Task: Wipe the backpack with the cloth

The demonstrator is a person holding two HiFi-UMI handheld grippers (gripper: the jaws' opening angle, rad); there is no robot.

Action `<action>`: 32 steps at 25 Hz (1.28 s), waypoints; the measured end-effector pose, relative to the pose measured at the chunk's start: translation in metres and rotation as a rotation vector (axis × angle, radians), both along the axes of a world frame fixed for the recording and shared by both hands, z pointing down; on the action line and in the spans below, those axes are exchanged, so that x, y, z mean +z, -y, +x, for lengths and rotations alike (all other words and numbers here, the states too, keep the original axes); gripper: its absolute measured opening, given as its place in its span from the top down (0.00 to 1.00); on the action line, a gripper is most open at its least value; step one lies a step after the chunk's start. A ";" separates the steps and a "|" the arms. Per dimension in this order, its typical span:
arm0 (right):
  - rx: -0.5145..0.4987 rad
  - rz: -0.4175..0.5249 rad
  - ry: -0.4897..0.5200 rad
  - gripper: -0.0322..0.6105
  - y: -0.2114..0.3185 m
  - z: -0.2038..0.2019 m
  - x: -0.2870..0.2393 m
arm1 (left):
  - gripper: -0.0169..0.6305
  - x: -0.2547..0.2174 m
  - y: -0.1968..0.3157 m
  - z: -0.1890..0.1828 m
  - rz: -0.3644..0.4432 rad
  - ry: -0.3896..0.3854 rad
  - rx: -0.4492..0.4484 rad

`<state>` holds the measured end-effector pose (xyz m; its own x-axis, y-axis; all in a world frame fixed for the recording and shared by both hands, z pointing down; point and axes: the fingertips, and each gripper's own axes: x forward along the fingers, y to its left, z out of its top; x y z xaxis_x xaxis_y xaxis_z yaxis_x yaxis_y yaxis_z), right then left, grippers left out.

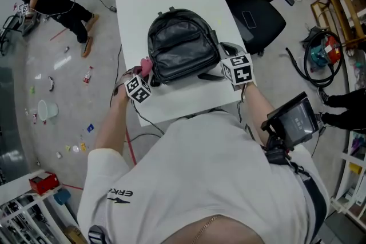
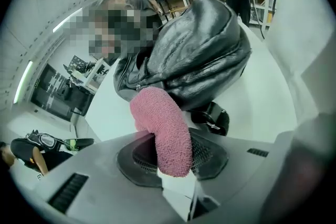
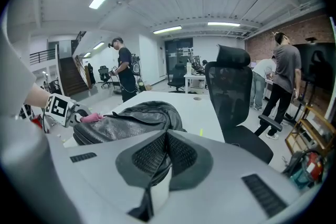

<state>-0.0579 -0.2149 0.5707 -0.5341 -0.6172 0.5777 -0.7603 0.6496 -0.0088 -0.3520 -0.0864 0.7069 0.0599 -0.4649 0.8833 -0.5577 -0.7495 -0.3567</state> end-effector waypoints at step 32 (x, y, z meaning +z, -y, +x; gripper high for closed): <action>-0.002 -0.023 0.019 0.94 -0.003 0.003 0.006 | 0.83 -0.065 -0.020 -0.004 0.260 -0.215 -0.240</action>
<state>-0.0547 -0.2116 0.5762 -0.5462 -0.6032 0.5812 -0.7587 0.6503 -0.0380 -0.3563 -0.0663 0.6423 0.0931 -0.6940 0.7140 -0.7883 -0.4894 -0.3728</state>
